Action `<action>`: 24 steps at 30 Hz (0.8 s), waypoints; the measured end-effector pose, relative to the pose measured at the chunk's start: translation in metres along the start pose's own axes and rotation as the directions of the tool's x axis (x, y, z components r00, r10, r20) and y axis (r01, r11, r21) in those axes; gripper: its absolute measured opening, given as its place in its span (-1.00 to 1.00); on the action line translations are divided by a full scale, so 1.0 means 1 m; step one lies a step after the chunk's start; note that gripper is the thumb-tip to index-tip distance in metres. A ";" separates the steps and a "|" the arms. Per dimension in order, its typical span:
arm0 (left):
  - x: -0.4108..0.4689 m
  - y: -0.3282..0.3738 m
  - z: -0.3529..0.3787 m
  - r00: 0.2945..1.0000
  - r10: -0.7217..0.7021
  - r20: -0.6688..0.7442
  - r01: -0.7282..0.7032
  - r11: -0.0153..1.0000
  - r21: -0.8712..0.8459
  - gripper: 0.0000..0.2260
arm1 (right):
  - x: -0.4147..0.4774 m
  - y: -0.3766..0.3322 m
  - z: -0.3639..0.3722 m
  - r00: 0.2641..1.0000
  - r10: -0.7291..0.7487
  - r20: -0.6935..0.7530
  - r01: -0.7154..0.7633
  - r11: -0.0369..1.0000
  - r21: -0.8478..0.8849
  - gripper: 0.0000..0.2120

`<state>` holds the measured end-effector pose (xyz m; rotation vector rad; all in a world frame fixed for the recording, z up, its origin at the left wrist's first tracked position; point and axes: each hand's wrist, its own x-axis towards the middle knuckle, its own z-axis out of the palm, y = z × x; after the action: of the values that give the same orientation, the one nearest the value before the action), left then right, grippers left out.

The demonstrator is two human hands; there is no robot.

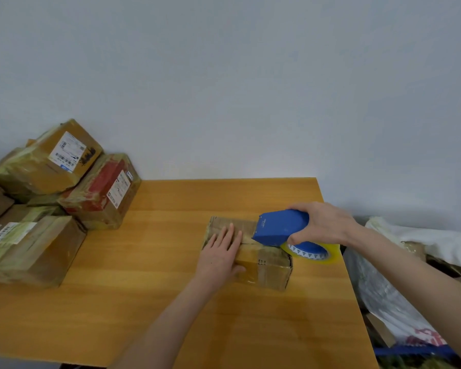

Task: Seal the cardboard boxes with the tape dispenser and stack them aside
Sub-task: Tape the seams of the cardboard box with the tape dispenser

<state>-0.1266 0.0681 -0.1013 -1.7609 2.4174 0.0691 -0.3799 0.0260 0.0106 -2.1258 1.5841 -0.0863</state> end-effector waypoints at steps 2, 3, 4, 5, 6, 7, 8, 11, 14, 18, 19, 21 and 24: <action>-0.002 -0.003 0.002 1.000 -0.002 0.008 0.002 1.000 0.005 -0.22 | 0.000 -0.001 0.000 1.000 -0.008 0.020 0.008 1.000 0.001 -0.47; -0.004 -0.006 0.003 1.000 -0.013 0.007 0.013 1.000 0.002 -0.23 | 0.000 -0.001 0.001 0.999 -0.018 0.037 0.018 1.000 -0.005 -0.47; -0.005 -0.008 0.004 1.000 -0.030 0.005 0.030 1.000 0.000 -0.23 | 0.000 -0.002 0.004 0.998 -0.028 0.047 0.029 0.999 -0.015 -0.46; -0.006 -0.009 0.004 0.999 -0.047 0.004 0.047 0.999 -0.001 -0.24 | 0.000 -0.003 0.006 0.998 -0.035 0.047 0.036 0.999 -0.027 -0.46; -0.007 -0.008 0.003 0.998 -0.060 0.007 0.060 0.998 -0.003 -0.25 | 0.001 -0.004 0.009 0.999 -0.039 0.037 0.040 0.998 -0.038 -0.45; -0.007 -0.008 0.002 0.998 -0.066 0.016 0.066 0.998 -0.002 -0.26 | 0.001 -0.004 0.011 0.999 -0.036 0.022 0.037 0.998 -0.044 -0.44; -0.007 -0.007 0.001 0.997 -0.068 0.027 0.068 0.998 -0.002 -0.27 | 0.002 -0.005 0.012 0.999 -0.032 0.009 0.032 0.998 -0.047 -0.44; -0.005 -0.007 -0.003 0.996 -0.063 0.058 0.065 0.997 -0.032 -0.22 | 0.004 -0.003 0.011 1.000 -0.023 0.020 0.024 0.999 -0.047 -0.43; 0.000 -0.012 -0.011 0.998 -0.030 0.047 0.034 0.997 -0.068 -0.05 | 0.006 -0.001 0.010 0.999 -0.019 0.034 0.020 0.999 -0.027 -0.44; 0.008 -0.011 -0.012 0.998 -0.001 0.070 0.006 0.998 -0.069 -0.05 | 0.005 0.000 0.010 0.999 -0.019 0.037 0.019 1.000 -0.004 -0.43; 0.009 -0.011 -0.011 0.997 0.008 0.079 -0.002 0.997 -0.071 -0.09 | 0.005 0.000 0.010 0.999 -0.015 0.033 0.015 1.000 -0.003 -0.42; 0.008 -0.011 -0.008 0.997 0.017 0.070 -0.012 0.997 -0.070 -0.16 | 0.004 0.000 0.011 1.000 -0.009 0.024 0.009 1.000 -0.011 -0.41; 0.000 -0.008 -0.002 1.000 -0.005 0.024 0.007 0.999 -0.052 -0.18 | 0.005 -0.001 0.010 0.999 -0.006 0.031 0.007 1.000 -0.026 -0.42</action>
<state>-0.1189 0.0656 -0.0992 -1.7782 2.4148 0.1521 -0.3739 0.0248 0.0015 -2.1424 1.5686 -0.0345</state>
